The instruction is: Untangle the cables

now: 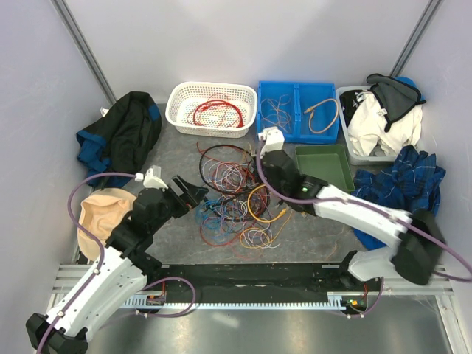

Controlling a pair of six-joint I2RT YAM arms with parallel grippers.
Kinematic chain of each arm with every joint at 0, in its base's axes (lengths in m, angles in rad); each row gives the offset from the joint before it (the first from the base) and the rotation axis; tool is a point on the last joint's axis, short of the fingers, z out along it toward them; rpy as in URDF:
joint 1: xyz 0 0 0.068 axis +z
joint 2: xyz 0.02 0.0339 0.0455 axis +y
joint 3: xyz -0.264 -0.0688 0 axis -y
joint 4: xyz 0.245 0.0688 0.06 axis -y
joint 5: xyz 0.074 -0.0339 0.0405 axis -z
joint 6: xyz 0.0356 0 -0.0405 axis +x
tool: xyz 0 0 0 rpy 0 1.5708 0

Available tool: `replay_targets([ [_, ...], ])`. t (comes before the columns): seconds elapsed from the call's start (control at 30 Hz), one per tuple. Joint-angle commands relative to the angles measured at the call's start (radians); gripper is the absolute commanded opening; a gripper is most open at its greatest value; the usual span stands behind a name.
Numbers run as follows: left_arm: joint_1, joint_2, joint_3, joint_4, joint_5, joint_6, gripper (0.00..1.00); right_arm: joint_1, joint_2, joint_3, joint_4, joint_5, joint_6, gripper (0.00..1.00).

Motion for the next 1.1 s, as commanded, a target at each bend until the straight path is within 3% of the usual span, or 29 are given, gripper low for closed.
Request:
replay_targets([
  [0.0, -0.002, 0.007, 0.083, 0.119, -0.062, 0.064, 0.96, 0.085, -0.239, 0.091, -0.069, -0.016, -0.004, 0.0],
  [0.3, -0.004, 0.008, 0.007, 0.555, 0.071, 0.119, 1.0, 0.103, -0.336, 0.387, -0.244, -0.098, 0.011, 0.0],
  [0.53, -0.02, 0.14, -0.193, 1.171, 0.167, 0.096, 1.0, 0.103, -0.272, 0.64, -0.345, -0.14, -0.001, 0.0],
  [0.67, -0.151, 0.257, -0.201, 1.435, 0.194, 0.275, 1.0, 0.103, -0.224, 0.726, -0.377, -0.185, 0.04, 0.0],
  [0.73, -0.259, 0.307, -0.198, 1.488, 0.191, 0.472, 1.0, 0.105, -0.189, 0.81, -0.411, -0.216, 0.069, 0.0],
  [0.83, -0.352, 0.372, -0.155, 1.506, 0.197, 0.639, 1.0, 0.103, -0.149, 0.919, -0.455, -0.268, 0.105, 0.0],
  [1.07, -0.393, 0.56, -0.084, 1.581, 0.172, 0.744, 1.0, 0.103, -0.134, 0.979, -0.475, -0.335, 0.155, 0.0],
])
